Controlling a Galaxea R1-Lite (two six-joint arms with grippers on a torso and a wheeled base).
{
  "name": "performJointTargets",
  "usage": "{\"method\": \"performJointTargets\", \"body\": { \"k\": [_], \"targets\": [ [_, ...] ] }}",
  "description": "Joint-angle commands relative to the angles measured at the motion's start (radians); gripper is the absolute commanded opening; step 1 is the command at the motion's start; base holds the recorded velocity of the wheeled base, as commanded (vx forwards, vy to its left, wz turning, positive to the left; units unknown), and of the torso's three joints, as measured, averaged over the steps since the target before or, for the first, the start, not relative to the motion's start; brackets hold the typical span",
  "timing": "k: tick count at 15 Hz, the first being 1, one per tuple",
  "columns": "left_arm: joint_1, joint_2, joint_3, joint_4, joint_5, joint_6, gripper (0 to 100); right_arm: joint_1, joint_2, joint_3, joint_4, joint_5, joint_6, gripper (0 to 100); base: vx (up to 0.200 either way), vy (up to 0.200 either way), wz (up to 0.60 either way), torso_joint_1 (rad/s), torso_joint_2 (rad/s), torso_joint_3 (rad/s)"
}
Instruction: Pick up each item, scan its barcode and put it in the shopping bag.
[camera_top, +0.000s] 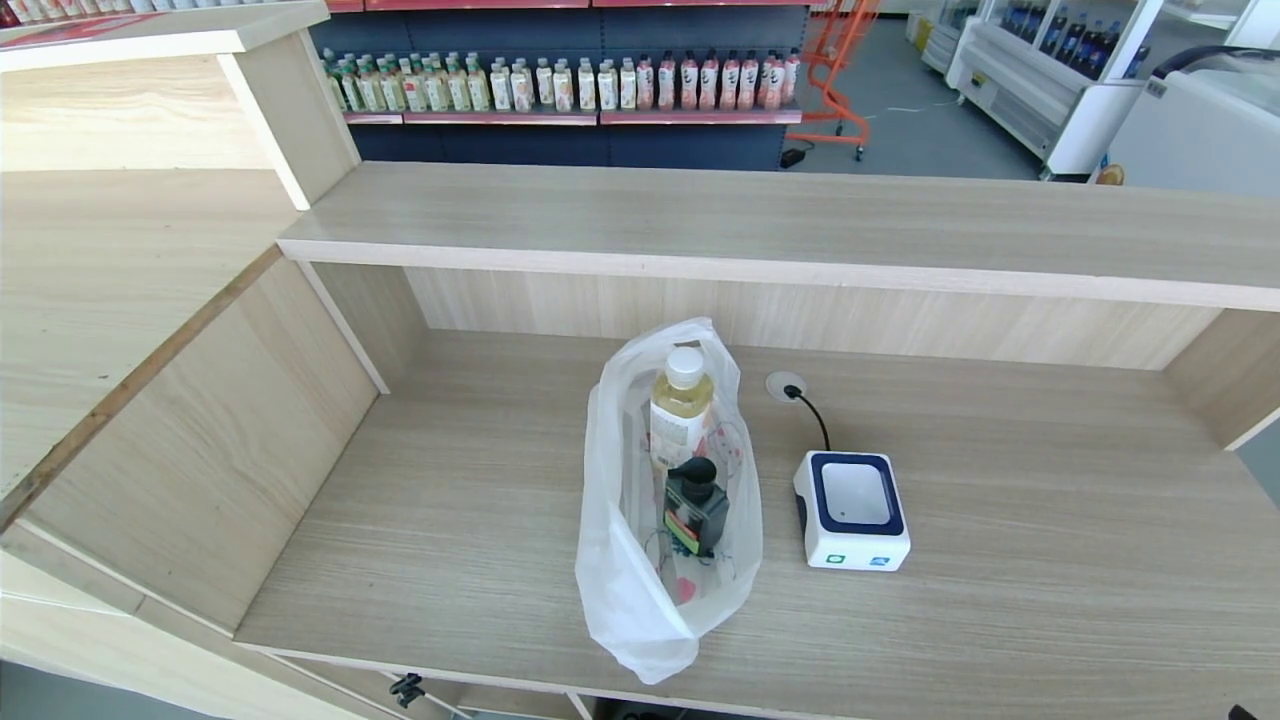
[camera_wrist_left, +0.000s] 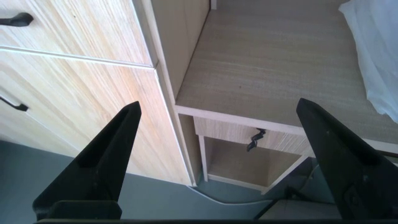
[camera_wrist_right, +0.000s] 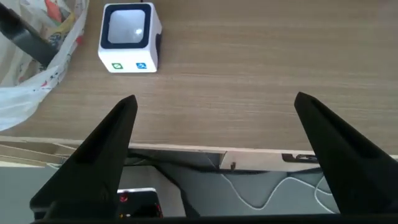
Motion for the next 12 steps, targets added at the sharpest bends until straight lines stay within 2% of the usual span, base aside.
{"method": "performJointTargets", "body": {
  "k": [1, 7, 8, 12],
  "targets": [
    [0.000, 0.000, 0.000, 0.000, 0.001, 0.000, 100, -0.026, -0.330, 0.066, 0.106, 0.034, -0.017, 100, 0.000, 0.000, 0.00, 0.000, 0.00, 0.000],
    [0.000, 0.000, 0.000, 0.000, 0.001, 0.000, 100, -0.028, -0.333, 0.066, 0.109, 0.034, 0.015, 100, 0.000, 0.000, 0.00, 0.000, 0.00, 0.000],
    [0.000, 0.000, 0.000, 0.000, 0.001, 0.000, 100, -0.028, -0.333, 0.066, 0.109, 0.031, 0.026, 0, 0.000, 0.000, 0.00, 0.000, 0.00, 0.000],
    [0.000, 0.001, 0.000, 0.000, 0.001, 0.000, 100, -0.028, -0.333, 0.066, 0.109, 0.030, 0.030, 0, 0.000, 0.000, 0.00, 0.000, 0.00, 0.000]
  ]
}}
